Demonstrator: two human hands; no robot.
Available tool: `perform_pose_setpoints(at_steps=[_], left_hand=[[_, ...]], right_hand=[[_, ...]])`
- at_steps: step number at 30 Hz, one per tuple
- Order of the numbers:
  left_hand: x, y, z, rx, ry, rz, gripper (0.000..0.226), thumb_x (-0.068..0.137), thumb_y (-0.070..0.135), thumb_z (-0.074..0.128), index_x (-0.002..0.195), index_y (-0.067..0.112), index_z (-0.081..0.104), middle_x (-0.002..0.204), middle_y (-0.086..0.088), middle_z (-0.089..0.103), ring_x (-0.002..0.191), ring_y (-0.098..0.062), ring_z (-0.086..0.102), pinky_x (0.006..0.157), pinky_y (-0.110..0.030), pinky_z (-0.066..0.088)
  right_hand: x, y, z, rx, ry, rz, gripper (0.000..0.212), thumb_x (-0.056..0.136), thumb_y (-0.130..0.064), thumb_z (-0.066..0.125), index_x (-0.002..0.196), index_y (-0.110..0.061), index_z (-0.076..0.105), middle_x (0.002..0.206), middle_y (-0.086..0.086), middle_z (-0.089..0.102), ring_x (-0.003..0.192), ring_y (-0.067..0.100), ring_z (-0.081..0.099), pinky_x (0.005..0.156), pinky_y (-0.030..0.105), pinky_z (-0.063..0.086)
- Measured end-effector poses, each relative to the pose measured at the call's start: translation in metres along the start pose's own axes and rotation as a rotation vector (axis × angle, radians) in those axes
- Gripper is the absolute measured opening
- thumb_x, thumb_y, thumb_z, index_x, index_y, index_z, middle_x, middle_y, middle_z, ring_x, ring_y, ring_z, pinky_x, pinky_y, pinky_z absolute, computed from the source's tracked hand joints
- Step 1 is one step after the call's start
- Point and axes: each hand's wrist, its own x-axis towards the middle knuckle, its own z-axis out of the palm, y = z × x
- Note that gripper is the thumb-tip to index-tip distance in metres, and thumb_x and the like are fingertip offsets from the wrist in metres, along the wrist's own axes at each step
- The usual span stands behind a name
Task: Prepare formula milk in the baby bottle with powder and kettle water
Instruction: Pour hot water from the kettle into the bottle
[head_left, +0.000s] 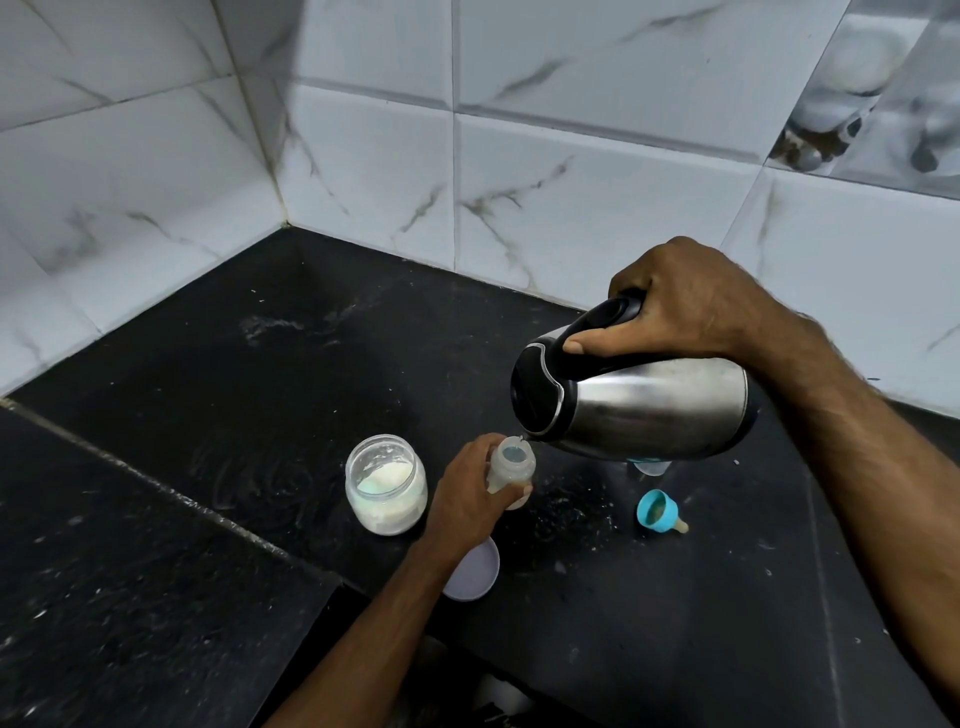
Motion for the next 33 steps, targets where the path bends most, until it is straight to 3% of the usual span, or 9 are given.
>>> perform_pose_setpoints(at_steps=[4,15,24,30,33], left_hand=[[-0.0005,0.001,-0.0001,0.007,0.003,-0.002,0.053,0.069,0.046,0.076,0.118,0.037,0.057,0.117,0.015,0.063,0.109,-0.003,0.061,0.097,-0.04,0.053],[0.001,-0.0002,0.0006,-0.003,0.002,-0.007,0.048,0.078,0.028,0.082,0.121,0.027,0.06,0.119,0.008,0.064,0.11,-0.009,0.062,0.098,-0.043,0.052],[0.0001,0.0002,-0.0002,0.003,0.003,-0.016,0.051,0.071,0.043,0.076,0.118,0.036,0.057,0.118,0.013,0.063,0.109,-0.006,0.062,0.097,-0.042,0.053],[0.0004,0.0008,-0.0003,0.008,-0.006,-0.008,0.051,0.076,0.029,0.082,0.118,0.036,0.054,0.119,0.012,0.061,0.11,-0.006,0.06,0.1,-0.04,0.051],[0.0004,0.0005,-0.0005,-0.001,-0.009,-0.015,0.051,0.076,0.032,0.081,0.12,0.034,0.056,0.12,0.011,0.061,0.111,-0.006,0.06,0.1,-0.04,0.051]], right_hand=[[-0.0003,0.0002,0.0005,-0.009,0.002,-0.004,0.083,0.051,-0.093,0.045,0.059,-0.012,0.063,0.052,0.008,0.056,0.058,0.027,0.055,0.052,0.031,0.036],[0.0002,-0.0016,-0.0012,-0.025,-0.011,0.003,0.078,0.056,-0.087,0.055,0.059,-0.009,0.062,0.052,0.009,0.055,0.058,0.028,0.054,0.053,0.032,0.035],[0.0017,-0.0022,-0.0015,-0.025,-0.006,-0.003,0.082,0.054,-0.09,0.053,0.058,-0.009,0.06,0.05,0.009,0.052,0.057,0.028,0.052,0.053,0.032,0.034],[0.0021,-0.0015,-0.0019,-0.027,0.005,-0.011,0.084,0.053,-0.092,0.05,0.056,-0.008,0.058,0.049,0.009,0.051,0.054,0.027,0.048,0.051,0.031,0.033],[0.0033,-0.0013,-0.0011,-0.028,0.009,-0.014,0.085,0.05,-0.093,0.045,0.057,-0.01,0.059,0.049,0.008,0.052,0.056,0.027,0.052,0.052,0.031,0.035]])
